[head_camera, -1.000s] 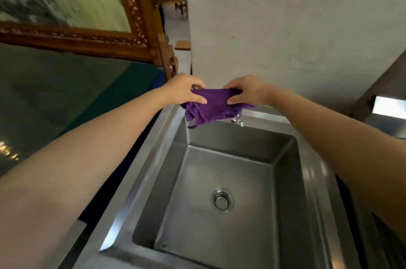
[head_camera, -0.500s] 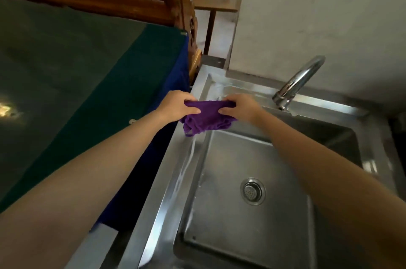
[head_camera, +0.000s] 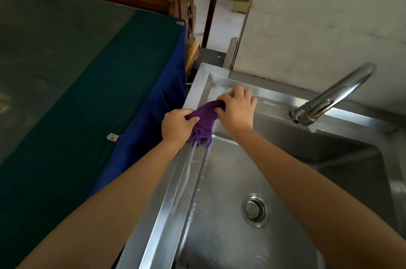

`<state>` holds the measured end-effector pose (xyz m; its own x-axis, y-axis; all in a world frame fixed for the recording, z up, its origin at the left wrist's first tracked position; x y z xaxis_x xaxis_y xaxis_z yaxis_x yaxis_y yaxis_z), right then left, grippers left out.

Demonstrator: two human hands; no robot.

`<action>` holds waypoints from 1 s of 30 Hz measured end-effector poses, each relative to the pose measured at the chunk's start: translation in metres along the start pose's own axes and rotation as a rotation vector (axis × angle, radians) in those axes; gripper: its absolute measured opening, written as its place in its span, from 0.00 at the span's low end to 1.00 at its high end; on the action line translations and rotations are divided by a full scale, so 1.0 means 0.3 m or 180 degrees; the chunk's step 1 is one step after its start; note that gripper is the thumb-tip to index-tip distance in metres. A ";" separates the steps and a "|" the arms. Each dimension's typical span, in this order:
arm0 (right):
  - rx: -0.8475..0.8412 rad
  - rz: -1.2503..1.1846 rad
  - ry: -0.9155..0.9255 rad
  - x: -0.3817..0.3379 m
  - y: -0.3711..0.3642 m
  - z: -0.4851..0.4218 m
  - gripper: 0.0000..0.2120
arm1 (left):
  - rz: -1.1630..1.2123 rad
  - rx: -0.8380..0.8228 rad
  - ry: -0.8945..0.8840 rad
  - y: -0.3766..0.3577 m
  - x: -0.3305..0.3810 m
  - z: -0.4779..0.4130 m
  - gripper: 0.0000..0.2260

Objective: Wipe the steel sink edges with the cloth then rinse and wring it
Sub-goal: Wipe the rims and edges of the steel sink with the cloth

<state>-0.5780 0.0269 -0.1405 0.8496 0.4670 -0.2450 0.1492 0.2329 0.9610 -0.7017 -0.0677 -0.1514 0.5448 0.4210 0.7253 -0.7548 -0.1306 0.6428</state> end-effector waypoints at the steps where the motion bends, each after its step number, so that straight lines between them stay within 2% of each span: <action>1: 0.0099 -0.0040 0.0034 -0.006 -0.011 -0.023 0.12 | -0.0010 0.0066 0.0010 -0.009 -0.002 -0.022 0.07; 3: -0.0010 -0.0538 0.0122 -0.017 -0.055 -0.059 0.16 | -0.0123 0.0134 0.0078 -0.035 -0.013 -0.060 0.07; 5: -0.0367 -0.1326 0.0197 -0.027 -0.117 -0.068 0.22 | -0.0205 0.0181 0.0081 -0.058 -0.038 -0.086 0.08; 7: -0.0751 -0.1742 0.0324 -0.034 -0.183 -0.057 0.31 | -0.0338 0.0264 -0.0089 -0.069 -0.067 -0.093 0.11; 11: -0.1030 -0.1412 0.0448 -0.022 -0.242 -0.079 0.40 | -0.0439 0.0027 -0.0636 -0.069 -0.108 -0.082 0.20; 14: -0.0979 -0.0927 0.0512 -0.001 -0.254 -0.118 0.42 | 0.0018 -0.0307 -0.0537 -0.075 -0.125 -0.074 0.22; 16: -0.0918 -0.0676 0.0525 0.022 -0.257 -0.153 0.41 | 0.0199 -0.0368 -0.0471 -0.082 -0.130 -0.080 0.23; 18: -0.0819 -0.0599 0.0485 0.039 -0.249 -0.193 0.38 | 0.0026 -0.0342 -0.0511 -0.090 -0.133 -0.081 0.24; 24: -0.0364 -0.1335 0.0489 0.030 -0.241 -0.198 0.29 | -0.0593 -0.0300 -0.0587 -0.108 -0.128 -0.075 0.25; 27: -0.0366 -0.1381 0.0713 0.061 -0.240 -0.142 0.25 | -0.1433 -0.0408 -0.0613 -0.124 -0.131 -0.091 0.35; 30: -0.0135 -0.1259 0.0471 0.116 -0.223 -0.115 0.23 | -0.2028 -0.0487 -0.0483 -0.148 -0.124 -0.114 0.35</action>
<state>-0.5760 0.0572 -0.2176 0.6488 0.4515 -0.6126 0.4254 0.4522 0.7839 -0.7010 -0.0469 -0.2154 0.9378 0.2415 0.2496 -0.3060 0.2349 0.9226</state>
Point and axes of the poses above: each hand's wrist, its own z-axis away from the middle knuckle, its own y-axis out of the back of the hand, x = y × z, the point moved 1 cm from there along -z, towards the middle knuckle, and after that the axes turned 15 degrees about -x, right-handed, at the moved point
